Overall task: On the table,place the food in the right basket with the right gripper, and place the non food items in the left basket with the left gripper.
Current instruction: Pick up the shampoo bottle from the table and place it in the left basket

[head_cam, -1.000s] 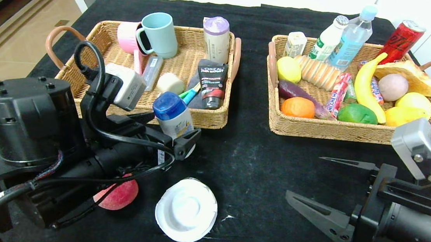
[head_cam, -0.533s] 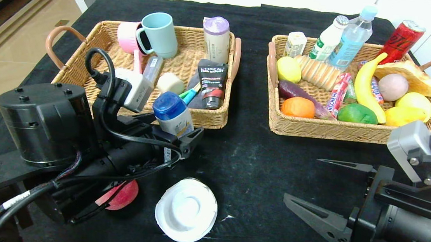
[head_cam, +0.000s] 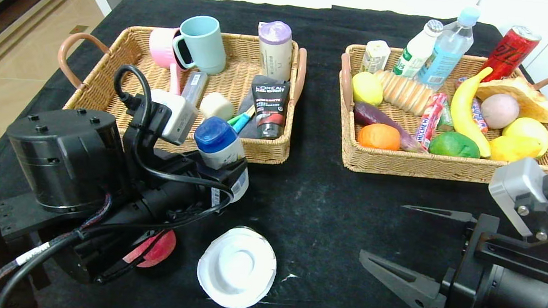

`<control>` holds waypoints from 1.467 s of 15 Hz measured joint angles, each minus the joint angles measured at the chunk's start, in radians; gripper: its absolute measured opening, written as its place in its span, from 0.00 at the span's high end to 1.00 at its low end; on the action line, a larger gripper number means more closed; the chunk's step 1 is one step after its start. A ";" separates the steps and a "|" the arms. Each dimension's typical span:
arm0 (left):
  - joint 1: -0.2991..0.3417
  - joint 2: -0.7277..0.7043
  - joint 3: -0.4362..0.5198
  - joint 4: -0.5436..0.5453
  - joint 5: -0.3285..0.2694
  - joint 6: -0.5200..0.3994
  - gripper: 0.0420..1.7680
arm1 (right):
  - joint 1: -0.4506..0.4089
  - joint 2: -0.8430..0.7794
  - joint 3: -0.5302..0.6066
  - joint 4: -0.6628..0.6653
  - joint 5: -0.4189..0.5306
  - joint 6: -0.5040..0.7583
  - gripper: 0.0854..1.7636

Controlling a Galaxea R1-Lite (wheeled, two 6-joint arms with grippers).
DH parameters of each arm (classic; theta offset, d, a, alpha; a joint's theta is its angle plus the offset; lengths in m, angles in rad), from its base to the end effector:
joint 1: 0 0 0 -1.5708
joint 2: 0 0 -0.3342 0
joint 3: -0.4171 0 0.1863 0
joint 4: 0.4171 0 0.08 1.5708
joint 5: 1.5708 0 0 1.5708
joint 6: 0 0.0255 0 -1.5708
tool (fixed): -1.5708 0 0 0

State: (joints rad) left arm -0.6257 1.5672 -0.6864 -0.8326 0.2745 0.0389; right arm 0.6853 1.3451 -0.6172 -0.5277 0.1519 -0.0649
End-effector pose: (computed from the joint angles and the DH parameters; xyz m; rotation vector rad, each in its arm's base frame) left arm 0.2228 -0.1524 0.2458 0.0596 0.0368 -0.3520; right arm 0.1568 0.1332 0.2478 -0.1152 0.1718 0.8407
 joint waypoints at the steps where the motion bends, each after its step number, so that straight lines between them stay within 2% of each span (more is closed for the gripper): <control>1: 0.000 0.001 0.000 0.000 0.000 0.000 0.52 | 0.000 0.000 0.000 0.000 0.000 0.000 0.04; 2: 0.000 0.001 0.001 0.000 0.000 -0.001 0.57 | 0.000 0.002 0.000 0.001 0.000 0.000 0.04; 3: 0.000 0.001 0.001 0.000 0.000 0.000 0.67 | 0.003 0.005 0.000 0.000 0.000 -0.002 0.04; 12: 0.000 0.001 0.001 0.000 0.000 0.002 0.67 | 0.006 0.034 0.016 -0.052 0.000 -0.003 0.04; 22: -0.008 -0.022 0.007 0.004 0.000 0.009 0.67 | 0.006 0.041 0.019 -0.054 -0.001 -0.003 0.04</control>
State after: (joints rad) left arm -0.6334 1.5451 -0.6796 -0.8289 0.2745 0.0474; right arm 0.6913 1.3864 -0.5979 -0.5815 0.1509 -0.0683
